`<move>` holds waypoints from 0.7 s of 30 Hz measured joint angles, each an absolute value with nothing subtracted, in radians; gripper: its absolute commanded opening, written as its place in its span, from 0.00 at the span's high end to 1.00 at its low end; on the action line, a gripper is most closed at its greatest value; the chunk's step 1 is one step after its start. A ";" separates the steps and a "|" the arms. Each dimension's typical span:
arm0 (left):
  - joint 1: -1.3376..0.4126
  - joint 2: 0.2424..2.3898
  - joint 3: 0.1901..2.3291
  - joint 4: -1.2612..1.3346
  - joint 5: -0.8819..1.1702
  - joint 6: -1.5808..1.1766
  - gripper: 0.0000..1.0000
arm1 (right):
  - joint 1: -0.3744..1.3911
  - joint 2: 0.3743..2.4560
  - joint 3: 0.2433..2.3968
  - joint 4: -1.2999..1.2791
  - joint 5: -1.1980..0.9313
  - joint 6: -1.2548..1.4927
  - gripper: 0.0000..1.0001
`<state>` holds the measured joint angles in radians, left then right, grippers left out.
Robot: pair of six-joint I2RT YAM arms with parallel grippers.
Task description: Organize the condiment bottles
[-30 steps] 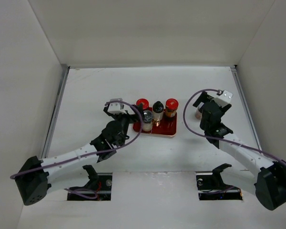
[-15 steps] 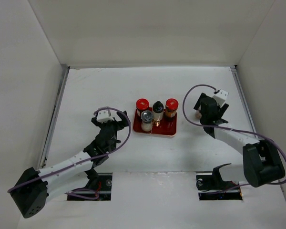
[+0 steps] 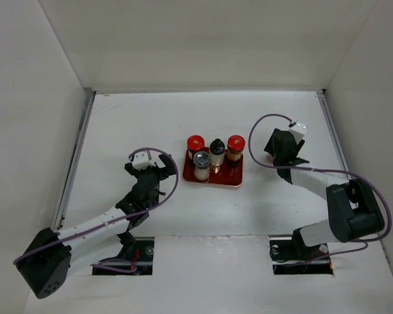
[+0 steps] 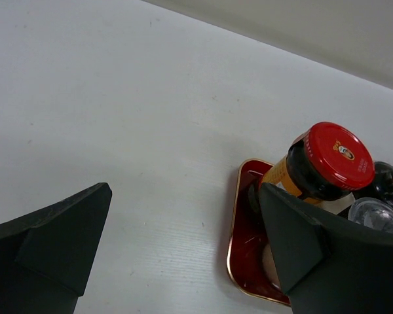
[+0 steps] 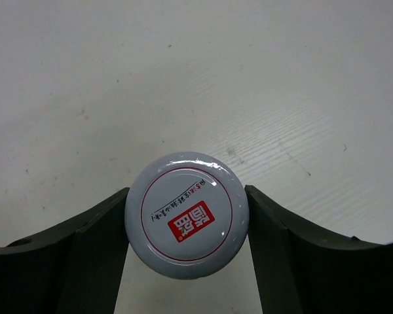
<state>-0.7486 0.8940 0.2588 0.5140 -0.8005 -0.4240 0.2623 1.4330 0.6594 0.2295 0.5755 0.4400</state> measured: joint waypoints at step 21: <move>-0.720 0.906 0.215 0.554 -0.810 -0.442 0.00 | 0.838 1.081 0.560 0.095 0.699 0.472 0.50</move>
